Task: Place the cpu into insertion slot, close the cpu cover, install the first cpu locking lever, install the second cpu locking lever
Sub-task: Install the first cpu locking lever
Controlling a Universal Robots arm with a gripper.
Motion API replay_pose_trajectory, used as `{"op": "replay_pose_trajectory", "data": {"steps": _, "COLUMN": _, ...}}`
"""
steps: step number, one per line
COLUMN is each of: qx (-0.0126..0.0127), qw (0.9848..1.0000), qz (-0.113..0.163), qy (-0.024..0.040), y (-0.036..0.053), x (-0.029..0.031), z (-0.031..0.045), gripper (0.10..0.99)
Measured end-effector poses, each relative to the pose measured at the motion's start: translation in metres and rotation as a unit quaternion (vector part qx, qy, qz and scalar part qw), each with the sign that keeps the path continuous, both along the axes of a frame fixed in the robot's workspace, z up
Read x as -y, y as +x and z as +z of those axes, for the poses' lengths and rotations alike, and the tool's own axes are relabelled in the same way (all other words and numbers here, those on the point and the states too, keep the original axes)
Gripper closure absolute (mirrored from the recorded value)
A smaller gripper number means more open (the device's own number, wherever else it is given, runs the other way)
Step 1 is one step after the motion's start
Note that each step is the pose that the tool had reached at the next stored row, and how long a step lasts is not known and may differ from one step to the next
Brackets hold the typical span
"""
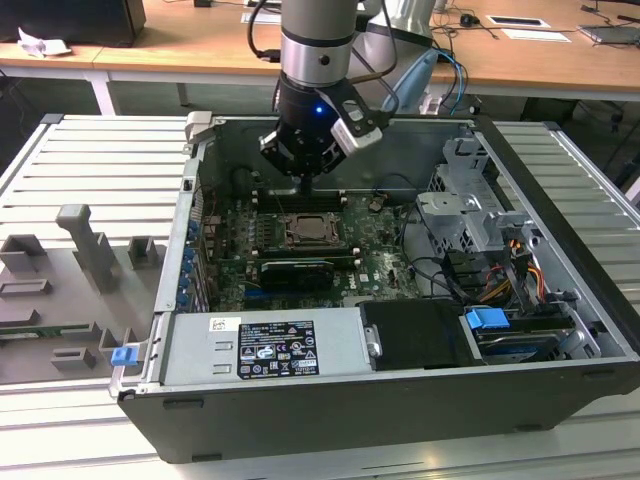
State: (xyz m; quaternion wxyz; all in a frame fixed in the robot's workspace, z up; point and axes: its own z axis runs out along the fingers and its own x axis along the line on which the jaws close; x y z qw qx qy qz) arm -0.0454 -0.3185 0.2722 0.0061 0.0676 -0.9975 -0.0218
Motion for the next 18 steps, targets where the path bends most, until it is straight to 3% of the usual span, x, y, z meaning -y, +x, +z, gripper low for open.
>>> {"op": "replay_pose_trajectory", "data": {"steps": 7, "qx": -0.0001, "qw": 1.0, "qz": 0.002, "qy": 0.0, "y": -0.0099, "x": 0.0, "z": 0.0, "gripper": 0.98}}
{"op": "replay_pose_trajectory", "data": {"steps": 12, "qx": 0.0, "qw": 1.0, "qz": 0.003, "qy": 0.0006, "y": -0.022, "x": 0.0001, "z": -0.0008, "gripper": 0.98}}
{"op": "replay_pose_trajectory", "data": {"steps": 14, "qx": 0.0025, "qw": 1.0, "qz": 0.004, "qy": 0.0007, "y": -0.028, "x": 0.0001, "z": -0.003, "gripper": 0.98}}
{"op": "replay_pose_trajectory", "data": {"steps": 18, "qx": 0.0029, "qw": 1.0, "qz": -0.008, "qy": 0.0006, "y": -0.0307, "x": -0.0005, "z": -0.0056, "gripper": 0.98}}
